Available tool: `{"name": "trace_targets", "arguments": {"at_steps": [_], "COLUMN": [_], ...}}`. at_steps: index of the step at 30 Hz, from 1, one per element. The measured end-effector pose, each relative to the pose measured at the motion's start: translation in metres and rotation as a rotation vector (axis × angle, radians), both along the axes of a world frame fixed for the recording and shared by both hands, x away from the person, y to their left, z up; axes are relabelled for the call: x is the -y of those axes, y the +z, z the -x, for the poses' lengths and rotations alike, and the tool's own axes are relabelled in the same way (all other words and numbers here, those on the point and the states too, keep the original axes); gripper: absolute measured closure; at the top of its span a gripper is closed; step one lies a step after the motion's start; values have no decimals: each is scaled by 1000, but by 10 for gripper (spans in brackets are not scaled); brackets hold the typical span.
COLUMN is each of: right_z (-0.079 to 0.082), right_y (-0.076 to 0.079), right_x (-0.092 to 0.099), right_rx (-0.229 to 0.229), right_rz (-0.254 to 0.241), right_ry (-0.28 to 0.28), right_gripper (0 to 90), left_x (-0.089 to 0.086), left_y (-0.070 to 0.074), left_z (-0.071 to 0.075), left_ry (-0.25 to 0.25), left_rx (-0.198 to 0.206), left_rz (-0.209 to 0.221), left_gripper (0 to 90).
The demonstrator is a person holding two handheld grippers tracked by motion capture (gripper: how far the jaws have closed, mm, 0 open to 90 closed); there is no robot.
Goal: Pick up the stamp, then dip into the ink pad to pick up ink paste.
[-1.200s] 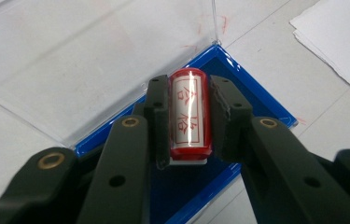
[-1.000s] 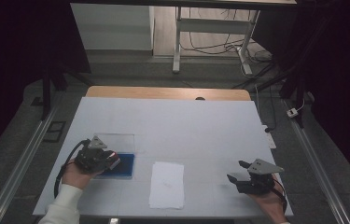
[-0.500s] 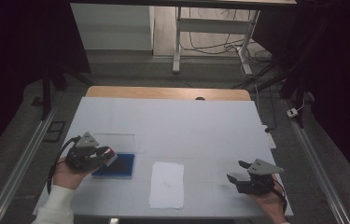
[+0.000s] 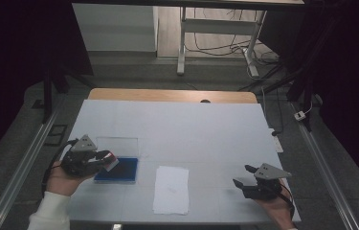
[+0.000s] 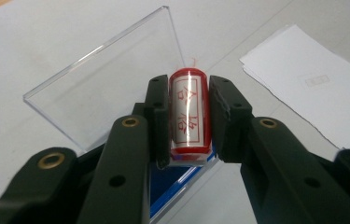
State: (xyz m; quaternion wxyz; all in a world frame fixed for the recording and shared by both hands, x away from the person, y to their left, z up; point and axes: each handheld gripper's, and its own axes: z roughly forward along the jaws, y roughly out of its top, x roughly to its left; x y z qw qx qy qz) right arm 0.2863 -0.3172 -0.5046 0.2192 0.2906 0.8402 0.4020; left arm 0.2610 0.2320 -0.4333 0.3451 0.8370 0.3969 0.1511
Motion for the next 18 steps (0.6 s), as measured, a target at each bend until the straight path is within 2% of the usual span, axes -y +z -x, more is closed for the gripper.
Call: {"name": "trace_targets", "arguments": {"at_steps": [11, 15, 18], "right_z": [0, -1, -1], "right_y": [-1, -1, -2], "right_x": [0, 0, -1], "right_rx": [-4, -6, -7], "right_rz": [2, 5, 3], "right_ry": [2, 4, 4], "right_gripper": [284, 284, 284], "left_x": [11, 19, 21], "left_y": [-10, -19, -22], "left_z": [-5, -11, -12], "left_ry": [-34, -46, -50], "left_rx": [-27, -48, -57], "left_rz": [-27, -61, -68], "left_gripper": [700, 700, 700]}}
